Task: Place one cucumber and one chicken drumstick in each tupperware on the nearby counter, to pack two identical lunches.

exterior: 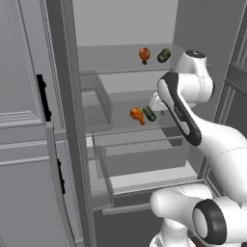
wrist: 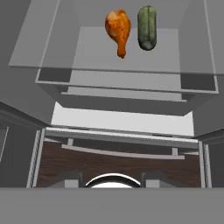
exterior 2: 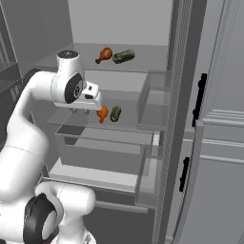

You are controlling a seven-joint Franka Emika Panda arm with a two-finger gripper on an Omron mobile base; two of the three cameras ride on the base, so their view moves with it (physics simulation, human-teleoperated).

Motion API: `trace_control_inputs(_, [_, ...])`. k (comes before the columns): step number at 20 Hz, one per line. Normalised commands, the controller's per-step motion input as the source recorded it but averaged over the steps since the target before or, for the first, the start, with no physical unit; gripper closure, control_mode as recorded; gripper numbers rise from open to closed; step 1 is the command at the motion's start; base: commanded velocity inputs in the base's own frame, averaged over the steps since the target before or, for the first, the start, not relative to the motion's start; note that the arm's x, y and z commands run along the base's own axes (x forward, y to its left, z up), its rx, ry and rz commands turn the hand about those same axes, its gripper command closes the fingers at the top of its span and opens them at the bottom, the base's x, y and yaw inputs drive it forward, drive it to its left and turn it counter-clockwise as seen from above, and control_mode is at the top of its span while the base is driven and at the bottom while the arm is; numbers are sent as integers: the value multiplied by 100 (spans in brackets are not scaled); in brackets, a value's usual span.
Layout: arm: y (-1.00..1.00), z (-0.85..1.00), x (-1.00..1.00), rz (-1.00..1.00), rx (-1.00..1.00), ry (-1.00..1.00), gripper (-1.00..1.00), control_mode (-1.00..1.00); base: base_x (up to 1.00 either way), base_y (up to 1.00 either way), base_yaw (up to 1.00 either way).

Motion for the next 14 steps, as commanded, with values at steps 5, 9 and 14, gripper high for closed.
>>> trace_control_inputs(5, [0, -6, -8, 4, 0, 3, -100, -100, 0, 0, 0])
trace_control_inputs(9, [4, -51, 1, 21, -4, 18, -100, -100, 0, 0, 0])
trace_control_inputs(14, [41, -25, 4, 15, -1, -30, -100, -100, 0, 0, 0])
